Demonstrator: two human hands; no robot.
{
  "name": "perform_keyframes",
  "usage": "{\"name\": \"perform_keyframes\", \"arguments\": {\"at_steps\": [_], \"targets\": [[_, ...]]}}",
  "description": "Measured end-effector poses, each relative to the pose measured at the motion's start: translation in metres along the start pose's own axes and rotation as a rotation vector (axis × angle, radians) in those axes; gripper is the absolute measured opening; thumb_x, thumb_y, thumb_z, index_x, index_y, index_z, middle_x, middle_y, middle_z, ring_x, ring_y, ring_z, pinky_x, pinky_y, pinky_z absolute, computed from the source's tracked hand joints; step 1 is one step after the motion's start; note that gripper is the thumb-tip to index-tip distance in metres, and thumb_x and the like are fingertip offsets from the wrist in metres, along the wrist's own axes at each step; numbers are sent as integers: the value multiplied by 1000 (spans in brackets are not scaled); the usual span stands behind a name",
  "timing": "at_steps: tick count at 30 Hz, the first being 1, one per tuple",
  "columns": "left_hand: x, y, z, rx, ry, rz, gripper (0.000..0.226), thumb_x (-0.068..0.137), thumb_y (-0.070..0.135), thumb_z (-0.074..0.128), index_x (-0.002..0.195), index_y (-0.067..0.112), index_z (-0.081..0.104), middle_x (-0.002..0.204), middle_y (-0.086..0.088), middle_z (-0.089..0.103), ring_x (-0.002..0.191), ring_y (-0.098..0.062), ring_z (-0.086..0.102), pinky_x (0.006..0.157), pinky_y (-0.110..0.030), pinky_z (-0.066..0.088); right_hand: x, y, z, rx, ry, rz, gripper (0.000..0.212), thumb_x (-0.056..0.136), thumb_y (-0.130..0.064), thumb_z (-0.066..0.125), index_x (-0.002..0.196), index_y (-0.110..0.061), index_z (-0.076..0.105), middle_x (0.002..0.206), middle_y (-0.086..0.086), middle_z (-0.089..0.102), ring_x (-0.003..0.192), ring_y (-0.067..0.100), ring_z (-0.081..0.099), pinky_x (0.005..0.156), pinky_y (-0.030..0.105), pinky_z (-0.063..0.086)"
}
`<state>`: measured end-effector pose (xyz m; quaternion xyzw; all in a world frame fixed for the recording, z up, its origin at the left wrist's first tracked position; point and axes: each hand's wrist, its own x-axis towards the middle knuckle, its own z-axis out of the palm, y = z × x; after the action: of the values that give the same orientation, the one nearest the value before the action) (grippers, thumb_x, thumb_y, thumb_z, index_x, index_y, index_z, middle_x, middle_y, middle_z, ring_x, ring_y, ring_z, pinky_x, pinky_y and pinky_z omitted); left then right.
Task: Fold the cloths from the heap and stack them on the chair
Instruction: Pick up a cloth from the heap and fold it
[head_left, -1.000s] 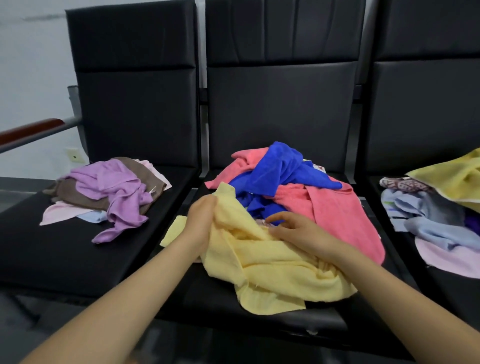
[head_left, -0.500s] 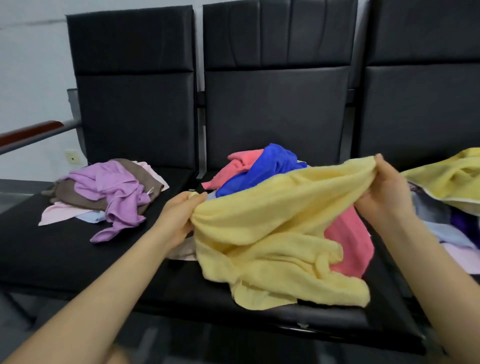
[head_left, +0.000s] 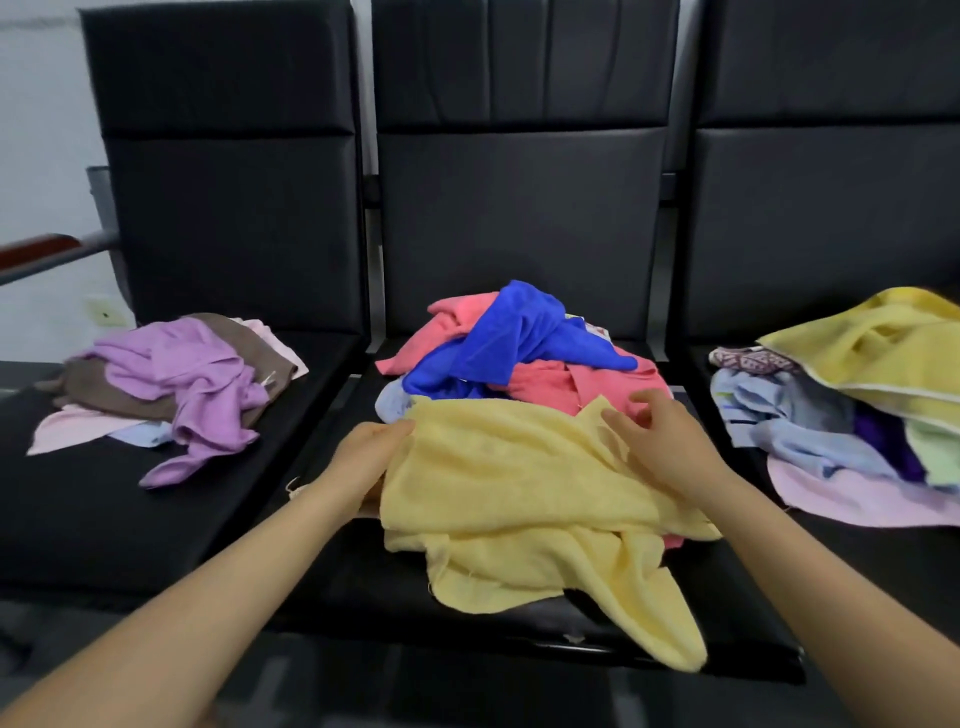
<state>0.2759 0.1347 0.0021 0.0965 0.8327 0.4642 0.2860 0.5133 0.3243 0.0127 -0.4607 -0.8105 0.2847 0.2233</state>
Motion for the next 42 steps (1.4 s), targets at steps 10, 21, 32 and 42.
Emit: {"name": "perform_keyframes", "arguments": {"at_steps": [10, 21, 32, 42], "targets": [[-5, 27, 13, -473, -252, -49, 77, 57, 41, 84, 123, 13, 57, 118, -13, 65, 104, -28, 64, 94, -42, 50, 3, -7, -12, 517, -216, -53, 29, 97, -31, 55, 70, -19, 54, 62, -3, 38, 51, 8, 38, 45, 19, 31], [-12, 113, -23, -432, -57, 423, 16, 88, 23, 67, 103, 18, 65, 103, -3, 68, 93, -18, 64, 82, -35, 54, 69, -43, -65, 1018, 108, 94, 28, 97, -28, 54, 71, -18, 50, 60, 1, 39, 44, 12, 32, 37, 21, 24], [37, 113, 2, -23, 186, 494, 48, 89, 23, 57, 137, 20, 48, 133, 1, 49, 96, -16, 57, 79, -31, 49, 78, -63, -45, 668, 84, 61, 36, 96, -13, 52, 131, -9, 54, 110, 4, 59, 104, 22, 60, 82, 33, 53], [-88, 10, 27, 212, -423, 688, 17, 87, 32, 69, 75, 20, 68, 70, 7, 64, 67, -5, 56, 69, -25, 47, -66, -18, 0, 246, -413, -367, 21, 90, -32, 63, 75, -19, 69, 65, -4, 62, 62, 6, 53, 63, 27, 44]]}}
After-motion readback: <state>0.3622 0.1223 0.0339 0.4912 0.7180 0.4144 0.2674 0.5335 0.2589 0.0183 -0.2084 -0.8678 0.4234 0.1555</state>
